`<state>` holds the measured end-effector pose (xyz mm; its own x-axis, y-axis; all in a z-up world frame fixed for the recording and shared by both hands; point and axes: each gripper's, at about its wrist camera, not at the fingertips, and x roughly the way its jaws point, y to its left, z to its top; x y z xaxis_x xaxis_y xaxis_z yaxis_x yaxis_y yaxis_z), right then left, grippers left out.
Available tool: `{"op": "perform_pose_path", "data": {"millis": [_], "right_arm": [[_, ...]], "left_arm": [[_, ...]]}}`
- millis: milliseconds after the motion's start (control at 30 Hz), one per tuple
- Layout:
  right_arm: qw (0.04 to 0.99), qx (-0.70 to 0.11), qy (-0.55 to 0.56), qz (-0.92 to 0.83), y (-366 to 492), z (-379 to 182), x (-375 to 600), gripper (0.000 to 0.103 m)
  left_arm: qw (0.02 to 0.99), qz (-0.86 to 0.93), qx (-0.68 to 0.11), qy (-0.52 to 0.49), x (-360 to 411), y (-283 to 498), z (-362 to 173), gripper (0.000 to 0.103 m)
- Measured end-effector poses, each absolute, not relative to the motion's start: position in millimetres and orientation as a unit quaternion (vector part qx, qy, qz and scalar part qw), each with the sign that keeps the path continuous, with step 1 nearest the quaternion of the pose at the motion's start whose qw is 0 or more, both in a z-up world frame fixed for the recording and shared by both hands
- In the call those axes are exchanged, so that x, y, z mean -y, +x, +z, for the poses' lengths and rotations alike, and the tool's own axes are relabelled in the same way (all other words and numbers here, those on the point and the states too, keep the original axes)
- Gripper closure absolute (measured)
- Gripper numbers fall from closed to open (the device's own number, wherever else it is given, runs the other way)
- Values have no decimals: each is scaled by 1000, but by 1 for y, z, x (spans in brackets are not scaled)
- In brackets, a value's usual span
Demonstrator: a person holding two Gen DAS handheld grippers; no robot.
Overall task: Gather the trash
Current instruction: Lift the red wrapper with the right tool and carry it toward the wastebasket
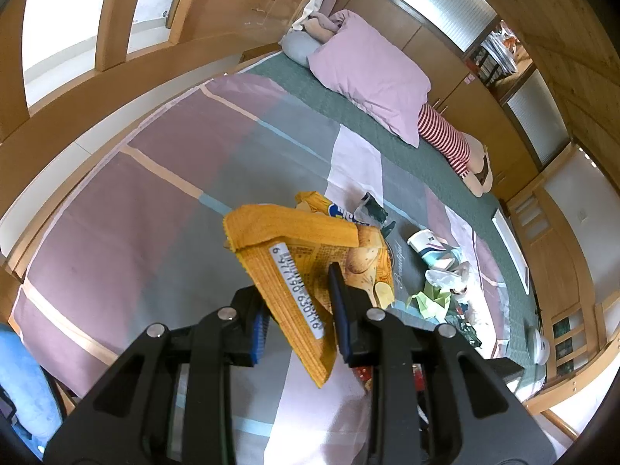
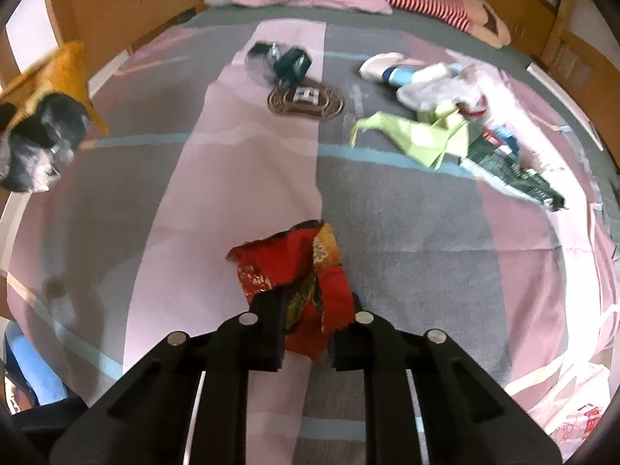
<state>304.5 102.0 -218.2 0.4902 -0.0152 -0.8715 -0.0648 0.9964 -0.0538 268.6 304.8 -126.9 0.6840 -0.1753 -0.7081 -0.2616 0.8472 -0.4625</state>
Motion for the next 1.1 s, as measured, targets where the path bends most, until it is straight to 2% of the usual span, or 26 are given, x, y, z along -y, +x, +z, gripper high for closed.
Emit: {"op": "perform_pose_path", "data": {"millis": [767, 1100], "right_arm": [[862, -507, -4, -8, 303, -221, -82, 87], [876, -482, 17, -17, 297, -210, -73, 87]], "left_arm": [[872, 15, -415, -259, -291, 278, -137, 74], [876, 11, -412, -249, -286, 275, -136, 74]]}}
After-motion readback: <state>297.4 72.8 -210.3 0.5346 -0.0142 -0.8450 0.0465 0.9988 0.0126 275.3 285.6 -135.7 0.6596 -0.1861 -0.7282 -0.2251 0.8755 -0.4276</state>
